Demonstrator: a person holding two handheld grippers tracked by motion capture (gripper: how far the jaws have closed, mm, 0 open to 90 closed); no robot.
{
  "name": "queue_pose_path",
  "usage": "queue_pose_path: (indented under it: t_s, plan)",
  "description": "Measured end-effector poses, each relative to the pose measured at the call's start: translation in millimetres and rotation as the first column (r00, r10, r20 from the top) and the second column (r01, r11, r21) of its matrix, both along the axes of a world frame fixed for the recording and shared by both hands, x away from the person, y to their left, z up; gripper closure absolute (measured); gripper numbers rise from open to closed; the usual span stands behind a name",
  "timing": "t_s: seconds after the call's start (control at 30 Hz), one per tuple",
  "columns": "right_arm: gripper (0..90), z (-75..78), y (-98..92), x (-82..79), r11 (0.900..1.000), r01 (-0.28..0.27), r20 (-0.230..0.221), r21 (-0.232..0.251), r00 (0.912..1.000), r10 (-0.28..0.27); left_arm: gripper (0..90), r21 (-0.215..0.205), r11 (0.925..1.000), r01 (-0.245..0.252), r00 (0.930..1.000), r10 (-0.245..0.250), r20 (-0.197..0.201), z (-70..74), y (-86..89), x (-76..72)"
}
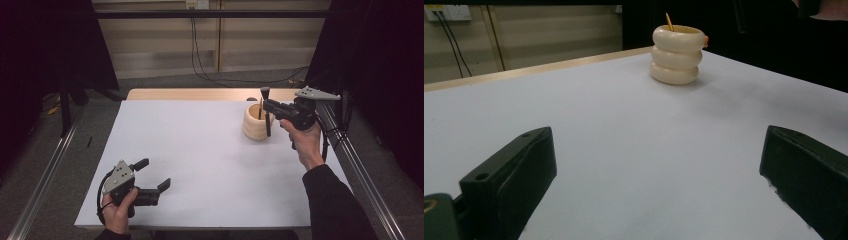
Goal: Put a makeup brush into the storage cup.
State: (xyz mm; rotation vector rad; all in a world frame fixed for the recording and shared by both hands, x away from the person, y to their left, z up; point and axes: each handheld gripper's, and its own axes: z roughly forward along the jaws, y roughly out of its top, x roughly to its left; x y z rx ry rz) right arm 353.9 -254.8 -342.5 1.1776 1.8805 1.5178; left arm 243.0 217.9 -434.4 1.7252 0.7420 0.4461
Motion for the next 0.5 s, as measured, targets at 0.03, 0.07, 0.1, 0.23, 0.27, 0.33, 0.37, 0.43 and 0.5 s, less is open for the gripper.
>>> queue_pose_path:
  t_s: [0.03, 0.07, 0.1, 0.23, 0.27, 0.33, 0.37, 0.43, 0.5]
  plan:
    - [77.9, 1.1, -0.3, 1.7, 1.0, -0.001, 0.001, -0.003, 1.0, 0.001, 1.5, 0.0, 1.0, -0.001, 1.0, 0.001, 0.0, -0.1, -0.1, 0.1]
    - [77.9, 2.1, -0.4, 3.3, 1.0, 0.006, 0.0, -0.003, 1.0, -0.006, 1.6, 0.003, 1.0, -0.002, 1.0, 0.002, 0.0, -0.2, 0.2, 0.3]
    - [77.9, 2.6, -0.3, 4.9, 1.0, 0.007, 0.003, -0.006, 1.0, -0.007, 1.6, 0.006, 1.0, -0.001, 1.0, 0.001, 0.0, -0.2, 0.5, 0.4]
    - [77.9, 2.5, -0.4, 13.5, 1.0, 0.015, -0.002, -0.019, 0.9999, -0.015, 1.6, 0.0, 1.0, -0.001, 1.0, 0.001, -0.004, -0.6, -0.1, 0.2]
    - [78.0, 2.5, -0.6, 15.6, 1.0, 0.018, -0.004, -0.024, 0.9998, -0.018, 1.6, -0.001, 1.0, -0.001, 1.0, 0.001, -0.006, -0.7, 0.1, 0.2]
    - [77.9, 3.3, -0.6, 19.9, 0.999, 0.019, -0.006, -0.031, 0.9998, -0.02, 1.5, -0.003, 1.0, -0.007, 1.0, 0.007, -0.007, -0.6, 0.2, 0.2]
    - [78.0, 3.8, -0.4, 22.1, 0.999, 0.022, -0.009, -0.028, 0.9997, -0.023, 1.6, -0.002, 1.0, -0.007, 1.0, 0.007, -0.006, -0.6, 0.2, 0.3]
    - [77.9, 5.1, -0.5, 26.0, 0.999, 0.022, -0.012, -0.031, 0.9997, -0.023, 1.6, -0.001, 1.0, -0.002, 1.0, 0.002, -0.007, -0.7, -0.1, 0.2]
    - [77.9, 6.2, 0.0, 29.2, 0.999, 0.03, -0.014, -0.032, 0.9994, -0.03, 1.6, 0.001, 1.0, -0.002, 1.0, 0.002, -0.005, -0.5, -0.2, 0.0]
